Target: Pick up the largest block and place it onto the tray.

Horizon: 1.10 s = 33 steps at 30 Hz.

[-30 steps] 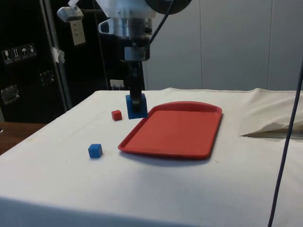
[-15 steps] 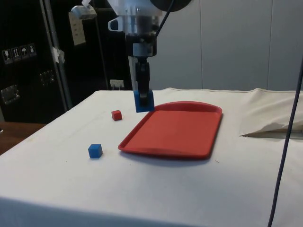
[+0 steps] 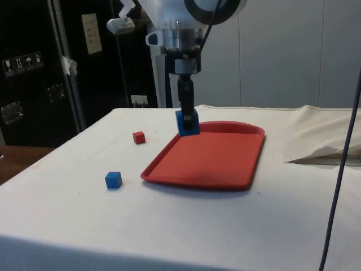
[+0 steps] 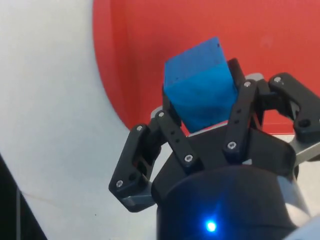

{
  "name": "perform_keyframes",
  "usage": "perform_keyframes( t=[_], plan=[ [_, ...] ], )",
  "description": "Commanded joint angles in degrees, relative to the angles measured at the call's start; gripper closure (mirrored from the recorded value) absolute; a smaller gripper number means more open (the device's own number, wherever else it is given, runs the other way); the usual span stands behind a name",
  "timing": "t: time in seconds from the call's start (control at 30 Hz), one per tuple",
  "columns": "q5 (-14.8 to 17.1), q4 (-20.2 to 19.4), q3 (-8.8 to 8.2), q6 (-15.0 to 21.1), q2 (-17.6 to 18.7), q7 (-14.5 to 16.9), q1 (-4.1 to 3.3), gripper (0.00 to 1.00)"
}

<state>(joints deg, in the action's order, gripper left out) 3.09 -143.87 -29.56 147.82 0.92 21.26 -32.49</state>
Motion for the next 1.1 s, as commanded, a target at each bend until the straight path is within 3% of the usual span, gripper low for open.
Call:
perform_keyframes(
  t=[0.0, 0.3, 0.33, 0.5, 0.6, 0.63, 0.87, 0.9, 0.93, 1.07],
  plan=[
    [0.46, -0.74, -0.29, 1.09, 0.06, 0.86, 0.11, 1.0],
    [1.09, -2.75, -2.52, 3.61, 1.66, 3.84, 0.4, 1.0],
    [0.23, -2.41, -2.58, 3.04, 1.83, 2.92, 0.23, 1.0],
    [1.89, -3.15, -3.78, 4.81, 3.38, 5.9, 0.69, 1.0],
    [3.32, -3.09, -4.35, 5.61, 4.81, 7.56, 0.74, 1.0],
    [2.46, -2.81, -4.7, 5.16, 5.21, 6.88, 0.52, 1.0],
    [7.39, -2.75, -4.41, 7.28, 8.14, 11.17, 1.32, 1.0],
    [6.65, -2.52, -4.98, 7.16, 8.82, 10.43, 0.8, 1.0],
    [9.11, -2.52, -4.35, 7.73, 9.34, 12.61, 1.55, 1.0],
    [12.89, -1.66, -4.35, 8.14, 11.63, 15.76, 1.89, 1.0]
  ],
)
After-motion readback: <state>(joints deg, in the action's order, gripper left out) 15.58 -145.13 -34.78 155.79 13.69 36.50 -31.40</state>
